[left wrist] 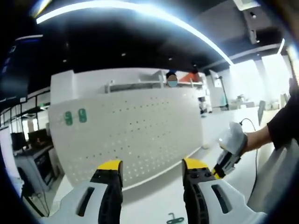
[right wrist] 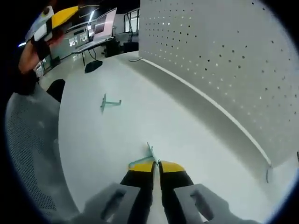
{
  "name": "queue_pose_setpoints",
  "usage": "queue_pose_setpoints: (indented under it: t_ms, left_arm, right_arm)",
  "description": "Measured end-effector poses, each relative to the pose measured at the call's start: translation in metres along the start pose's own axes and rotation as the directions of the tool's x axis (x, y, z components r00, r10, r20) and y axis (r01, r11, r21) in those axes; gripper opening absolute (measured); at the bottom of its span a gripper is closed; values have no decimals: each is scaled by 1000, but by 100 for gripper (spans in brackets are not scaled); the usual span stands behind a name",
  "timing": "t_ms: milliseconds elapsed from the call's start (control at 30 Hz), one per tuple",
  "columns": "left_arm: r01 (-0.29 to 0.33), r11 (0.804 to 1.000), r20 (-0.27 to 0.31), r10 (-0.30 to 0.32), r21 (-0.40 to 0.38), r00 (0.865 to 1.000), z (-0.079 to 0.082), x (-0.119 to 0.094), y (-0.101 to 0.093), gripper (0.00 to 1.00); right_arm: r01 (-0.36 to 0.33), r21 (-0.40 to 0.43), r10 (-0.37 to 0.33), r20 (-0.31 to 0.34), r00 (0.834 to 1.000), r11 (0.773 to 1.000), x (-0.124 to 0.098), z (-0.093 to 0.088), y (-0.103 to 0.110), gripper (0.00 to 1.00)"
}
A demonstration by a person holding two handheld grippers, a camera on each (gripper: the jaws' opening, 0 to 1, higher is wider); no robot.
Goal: Insert the hook assembly into the mounting plate slot until the hook locks in place.
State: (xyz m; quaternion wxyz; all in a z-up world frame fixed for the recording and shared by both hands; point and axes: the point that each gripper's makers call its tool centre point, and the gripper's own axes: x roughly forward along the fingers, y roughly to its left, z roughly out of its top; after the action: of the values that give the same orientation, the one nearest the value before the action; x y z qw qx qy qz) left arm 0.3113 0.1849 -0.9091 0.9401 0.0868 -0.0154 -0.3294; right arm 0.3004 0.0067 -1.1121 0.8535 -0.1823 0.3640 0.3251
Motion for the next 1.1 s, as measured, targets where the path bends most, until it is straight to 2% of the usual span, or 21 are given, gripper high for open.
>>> queue_pose_setpoints:
  t_ms: [500,900,1100]
  left_arm:
    - [30,999,-17,-30,9,999,-3,2,-8,50]
    - [48,999,-25,-48,12,999,-5,3,-12,49]
    - [72,997,-34,-71,17,997,-7,4,-18,49]
  right_arm:
    - [31,-9,-31,75,997,999,-6,18,-5,0]
    - [38,-7,-38,80,996,999,-6,20,-6,0]
    - [46,-2,-46,104,994,999,-9,26,-7,0]
